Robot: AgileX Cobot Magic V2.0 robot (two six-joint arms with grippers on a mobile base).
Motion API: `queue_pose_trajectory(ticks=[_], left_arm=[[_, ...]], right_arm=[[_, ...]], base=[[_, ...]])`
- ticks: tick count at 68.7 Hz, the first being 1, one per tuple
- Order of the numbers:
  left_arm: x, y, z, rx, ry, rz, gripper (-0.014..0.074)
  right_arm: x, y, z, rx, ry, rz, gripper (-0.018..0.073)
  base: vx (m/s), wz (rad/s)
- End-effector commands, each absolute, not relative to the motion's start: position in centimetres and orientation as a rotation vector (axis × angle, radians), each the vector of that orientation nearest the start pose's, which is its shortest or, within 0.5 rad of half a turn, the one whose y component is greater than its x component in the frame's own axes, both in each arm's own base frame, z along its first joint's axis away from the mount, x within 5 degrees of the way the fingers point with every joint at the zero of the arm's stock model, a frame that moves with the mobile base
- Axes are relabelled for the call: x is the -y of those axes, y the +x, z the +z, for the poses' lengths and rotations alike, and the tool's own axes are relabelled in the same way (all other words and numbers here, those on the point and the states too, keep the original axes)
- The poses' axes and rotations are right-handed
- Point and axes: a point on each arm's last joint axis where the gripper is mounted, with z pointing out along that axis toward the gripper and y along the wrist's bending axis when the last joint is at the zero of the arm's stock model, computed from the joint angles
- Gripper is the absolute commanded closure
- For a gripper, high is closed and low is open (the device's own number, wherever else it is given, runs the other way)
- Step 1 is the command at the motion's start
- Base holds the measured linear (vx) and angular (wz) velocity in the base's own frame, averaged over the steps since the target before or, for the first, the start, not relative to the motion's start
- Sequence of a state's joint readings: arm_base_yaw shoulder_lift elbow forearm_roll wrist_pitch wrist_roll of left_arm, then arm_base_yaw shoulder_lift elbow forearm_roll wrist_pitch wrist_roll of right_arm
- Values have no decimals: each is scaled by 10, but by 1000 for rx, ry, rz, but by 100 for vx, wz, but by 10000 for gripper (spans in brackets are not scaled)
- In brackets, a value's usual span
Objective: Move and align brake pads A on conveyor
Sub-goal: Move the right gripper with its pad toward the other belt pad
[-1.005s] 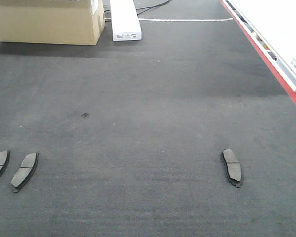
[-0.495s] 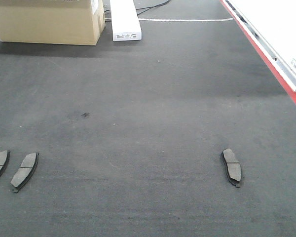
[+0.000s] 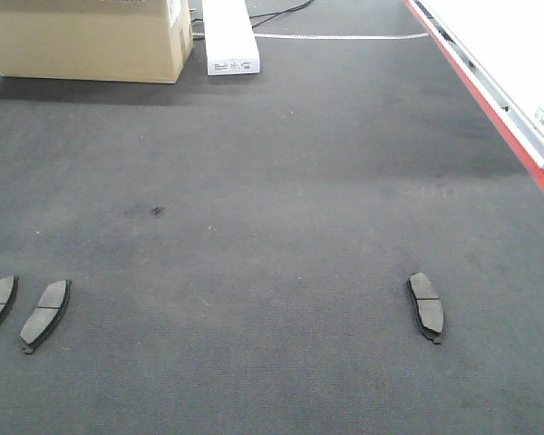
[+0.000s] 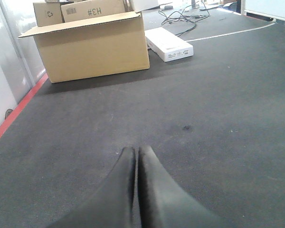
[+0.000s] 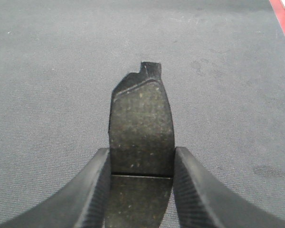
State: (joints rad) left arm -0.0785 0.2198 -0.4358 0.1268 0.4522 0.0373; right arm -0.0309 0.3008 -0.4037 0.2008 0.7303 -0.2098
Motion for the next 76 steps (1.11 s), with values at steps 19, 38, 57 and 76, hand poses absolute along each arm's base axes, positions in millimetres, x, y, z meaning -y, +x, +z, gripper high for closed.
queue_pose_trajectory(ticks=[19, 38, 57, 76], left_arm=[[0, 56, 318, -1630, 155, 99, 603], [0, 56, 318, -1630, 155, 99, 602], [0, 56, 318, -1630, 155, 99, 602], [0, 56, 318, -1630, 155, 99, 602]], right_arm=[[-9, 66, 283, -1989, -90, 72, 571], [-9, 66, 283, -1989, -90, 72, 571], [-9, 66, 284, -1986, -89, 71, 571], [-9, 66, 284, -1985, -87, 73, 571]], base=[[0, 0], [0, 0], [0, 0], [0, 0]])
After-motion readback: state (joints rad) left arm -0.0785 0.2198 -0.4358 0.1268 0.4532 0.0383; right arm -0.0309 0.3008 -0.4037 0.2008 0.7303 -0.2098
